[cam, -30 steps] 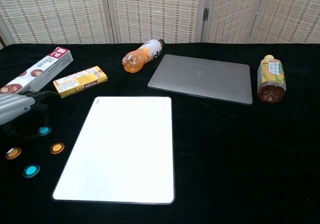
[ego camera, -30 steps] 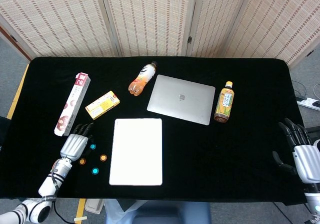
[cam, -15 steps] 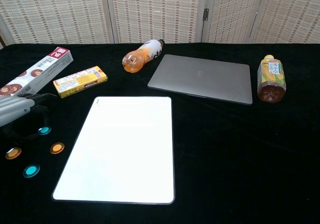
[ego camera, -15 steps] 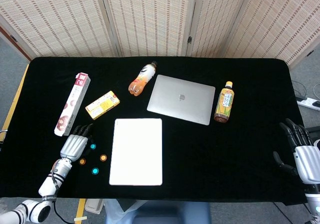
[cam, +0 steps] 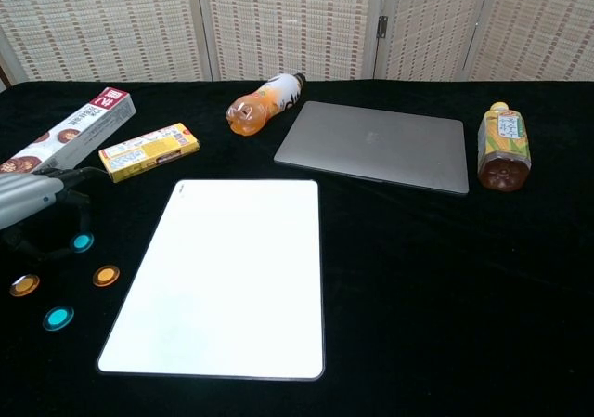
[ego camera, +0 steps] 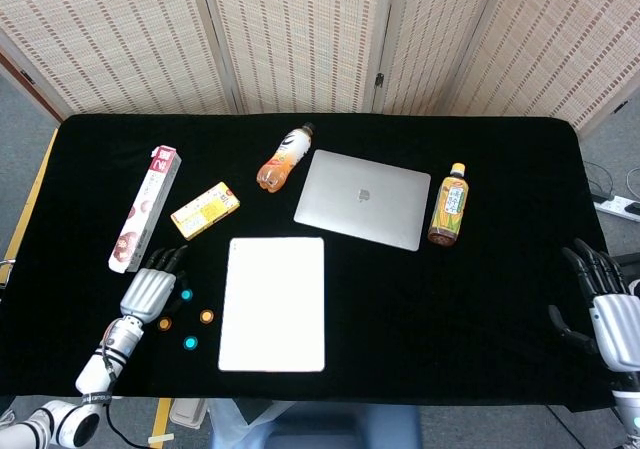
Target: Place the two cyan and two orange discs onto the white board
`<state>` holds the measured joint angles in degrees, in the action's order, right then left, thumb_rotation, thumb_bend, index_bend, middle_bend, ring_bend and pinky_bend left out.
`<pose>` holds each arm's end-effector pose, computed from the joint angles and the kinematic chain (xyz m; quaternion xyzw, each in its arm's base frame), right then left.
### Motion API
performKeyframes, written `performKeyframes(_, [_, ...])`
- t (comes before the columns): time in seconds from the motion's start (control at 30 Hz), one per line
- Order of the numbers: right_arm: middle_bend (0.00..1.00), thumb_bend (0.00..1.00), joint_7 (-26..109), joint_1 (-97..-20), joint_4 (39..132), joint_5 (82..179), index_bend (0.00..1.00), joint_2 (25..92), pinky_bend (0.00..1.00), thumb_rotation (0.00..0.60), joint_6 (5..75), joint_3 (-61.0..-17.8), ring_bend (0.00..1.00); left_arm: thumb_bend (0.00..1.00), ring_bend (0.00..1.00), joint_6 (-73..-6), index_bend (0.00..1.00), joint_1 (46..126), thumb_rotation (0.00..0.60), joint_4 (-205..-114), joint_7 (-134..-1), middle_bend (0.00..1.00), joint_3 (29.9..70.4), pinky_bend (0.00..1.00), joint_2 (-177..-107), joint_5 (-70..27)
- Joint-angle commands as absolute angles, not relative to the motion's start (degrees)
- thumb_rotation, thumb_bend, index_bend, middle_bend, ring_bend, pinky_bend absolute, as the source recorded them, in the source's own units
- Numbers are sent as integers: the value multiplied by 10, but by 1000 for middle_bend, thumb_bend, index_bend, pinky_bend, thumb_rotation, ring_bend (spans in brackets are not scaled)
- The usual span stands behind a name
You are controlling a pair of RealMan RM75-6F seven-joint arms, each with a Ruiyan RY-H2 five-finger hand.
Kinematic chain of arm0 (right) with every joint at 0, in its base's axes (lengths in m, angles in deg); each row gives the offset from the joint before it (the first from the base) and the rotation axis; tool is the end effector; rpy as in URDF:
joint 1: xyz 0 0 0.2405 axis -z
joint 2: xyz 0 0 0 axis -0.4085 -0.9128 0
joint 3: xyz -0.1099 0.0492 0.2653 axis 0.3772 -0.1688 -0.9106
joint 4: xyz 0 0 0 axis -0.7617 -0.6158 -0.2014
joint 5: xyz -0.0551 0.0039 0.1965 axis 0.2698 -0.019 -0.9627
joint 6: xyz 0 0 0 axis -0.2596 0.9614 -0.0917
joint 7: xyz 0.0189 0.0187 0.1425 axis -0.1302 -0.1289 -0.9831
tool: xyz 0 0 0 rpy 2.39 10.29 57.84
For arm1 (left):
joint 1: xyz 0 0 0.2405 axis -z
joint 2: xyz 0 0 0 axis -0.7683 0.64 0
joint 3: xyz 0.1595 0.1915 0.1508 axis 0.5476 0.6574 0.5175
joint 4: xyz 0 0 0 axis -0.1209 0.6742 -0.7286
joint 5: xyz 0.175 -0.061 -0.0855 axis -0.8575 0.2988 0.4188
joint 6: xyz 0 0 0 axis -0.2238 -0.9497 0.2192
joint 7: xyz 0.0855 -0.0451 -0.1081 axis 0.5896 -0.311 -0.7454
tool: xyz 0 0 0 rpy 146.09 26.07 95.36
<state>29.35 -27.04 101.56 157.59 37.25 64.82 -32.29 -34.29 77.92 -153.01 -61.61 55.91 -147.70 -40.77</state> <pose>-0.3413 -0.1737 0.2031 0.5619 -0.4102 0.4588 0.5528 -0.3172 0.3164 0.0071 -0.7444 -0.3641 -0.2931 0.4769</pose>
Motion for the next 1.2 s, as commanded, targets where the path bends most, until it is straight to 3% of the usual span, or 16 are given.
performKeyframes(0.03, [0,426,292,-269,1014,1575,0,373,0,600,649,-323,0,425,0,-343,509,786,600,-1547,-613,0,555,0,-1466,-410])
performKeyframes(0.73, [0,427,270,-261,993,1563,0,374,0,600,651,-325,0,427,0,-255,474,895,600,-1621,-518,0,502,0,-1499,-363])
performKeyframes(0.97, [0,426,272,-264,995,1564,0,373,0,600,648,-326,0,425,0,-258,309,908,600,-1622,-503,0,498,0,-1513,-350])
performKeyframes(1.2, [0,427,282,-268,1004,1569,0,371,0,600,645,-327,0,427,0,-304,411,882,600,-1668,-511,0,525,0,-1465,-380])
